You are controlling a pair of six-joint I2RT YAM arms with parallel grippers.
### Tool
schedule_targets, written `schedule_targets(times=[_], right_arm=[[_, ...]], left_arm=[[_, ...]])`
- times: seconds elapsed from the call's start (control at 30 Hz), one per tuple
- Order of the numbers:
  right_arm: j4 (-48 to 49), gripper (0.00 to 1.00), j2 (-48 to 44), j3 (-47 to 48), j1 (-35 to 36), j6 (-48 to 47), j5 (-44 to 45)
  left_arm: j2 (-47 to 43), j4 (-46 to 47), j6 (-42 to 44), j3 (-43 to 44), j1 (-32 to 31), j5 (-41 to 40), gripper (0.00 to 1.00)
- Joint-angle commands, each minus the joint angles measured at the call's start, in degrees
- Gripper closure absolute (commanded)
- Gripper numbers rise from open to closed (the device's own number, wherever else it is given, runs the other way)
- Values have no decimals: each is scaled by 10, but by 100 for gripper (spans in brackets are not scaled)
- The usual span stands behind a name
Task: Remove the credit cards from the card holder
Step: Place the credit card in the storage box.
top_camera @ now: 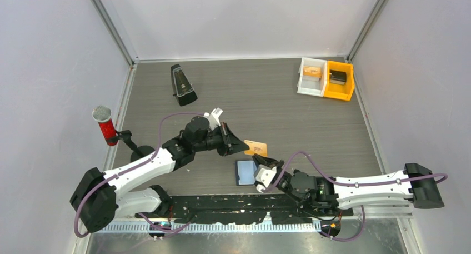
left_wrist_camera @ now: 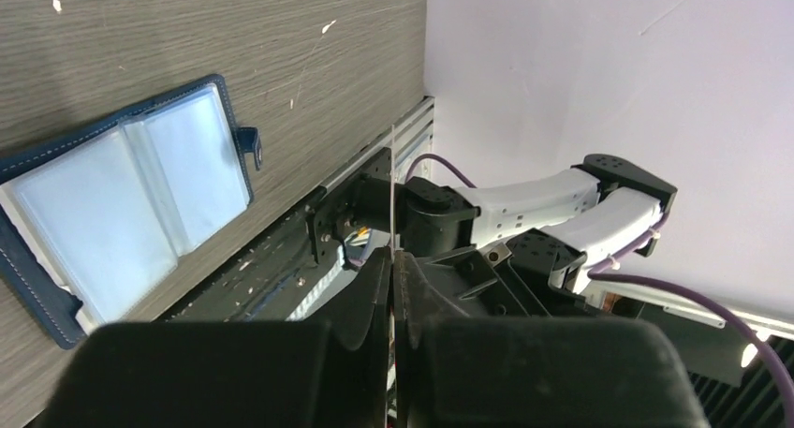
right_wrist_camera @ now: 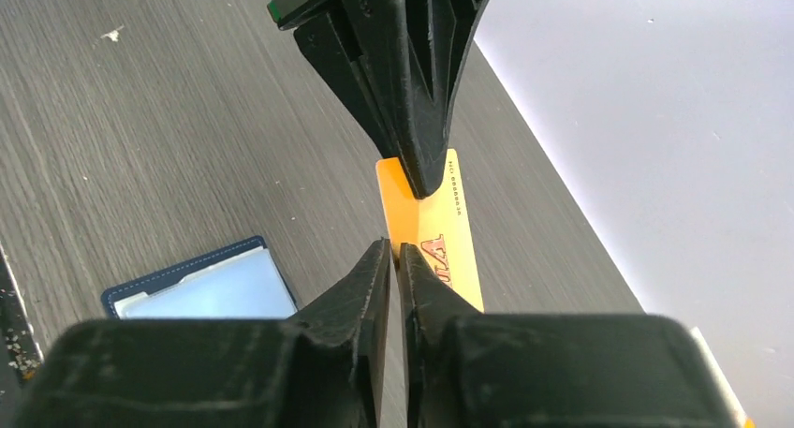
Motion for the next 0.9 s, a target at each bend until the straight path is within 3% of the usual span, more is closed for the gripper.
schedule_targets(times=[0.0,0.13,0.37,0.53,0.67,0.77,0.87], right_arm=[[12,78,-29,1,3,63,1],[-40,66,-75,17,2,178,15],[-191,57,-124,93,-65,414,-18],[-269,57,-114,136,-184,554,-159],[-259,56,-98,128,-292,651,-292],[-219,53,-88,120,-349,656,-394],[-266,53,-77,147,-386,648,-415]], left_arm=[[-1,30,50,-2,3,12,100],[-17,34,125,-8,3,-17,100],[-39,83,203,-33,3,-37,100],[-56,112,222,-54,4,-42,100],[-72,118,233,-65,3,-42,100],[-77,83,258,-49,4,-19,100],[-88,74,265,-51,3,-17,100]])
